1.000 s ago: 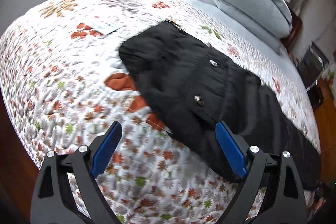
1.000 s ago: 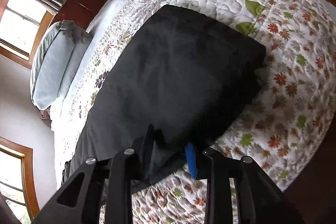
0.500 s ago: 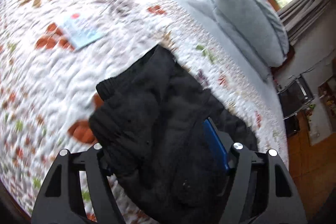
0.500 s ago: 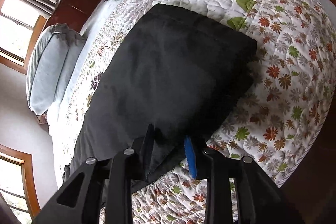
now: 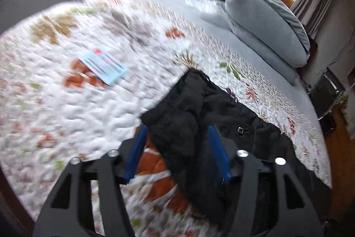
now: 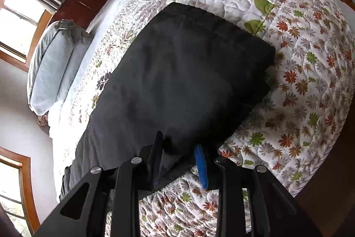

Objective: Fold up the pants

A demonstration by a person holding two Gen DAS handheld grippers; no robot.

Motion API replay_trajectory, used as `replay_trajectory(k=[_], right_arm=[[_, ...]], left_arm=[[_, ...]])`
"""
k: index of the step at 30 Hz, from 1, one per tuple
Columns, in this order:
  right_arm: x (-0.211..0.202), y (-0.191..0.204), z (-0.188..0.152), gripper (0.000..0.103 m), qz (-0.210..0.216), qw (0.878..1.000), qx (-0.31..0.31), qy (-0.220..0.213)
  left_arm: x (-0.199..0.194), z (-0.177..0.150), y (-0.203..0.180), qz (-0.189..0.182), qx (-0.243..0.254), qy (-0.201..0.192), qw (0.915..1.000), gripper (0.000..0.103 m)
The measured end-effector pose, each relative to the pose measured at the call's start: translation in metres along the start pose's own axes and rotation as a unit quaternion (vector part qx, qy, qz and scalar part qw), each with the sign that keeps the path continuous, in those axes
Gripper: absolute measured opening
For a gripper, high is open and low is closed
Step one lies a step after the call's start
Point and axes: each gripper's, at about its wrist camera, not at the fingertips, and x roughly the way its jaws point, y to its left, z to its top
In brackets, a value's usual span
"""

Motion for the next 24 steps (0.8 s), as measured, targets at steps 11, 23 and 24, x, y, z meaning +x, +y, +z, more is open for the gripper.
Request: replay_trajectory(k=[11,23,24], right_arm=[[-0.038,-0.041,0.013,0.044,-0.028,0.998,0.034,-0.05],[-0.01,-0.057,0.017,0.062,0.016,0.995,0.089,-0.033],[-0.01,-0.055,0.018,0.062,0.021,0.995,0.087,-0.033]], left_arm=[[-0.042,-0.044,-0.085,-0.052,0.125,0.002,0.9908,0.084],[0.006,-0.08,-0.136,-0.014,0.196,0.06,0.9786,0.092],[0.008,-0.081,-0.137,-0.012,0.196,0.063,0.9785,0.092]])
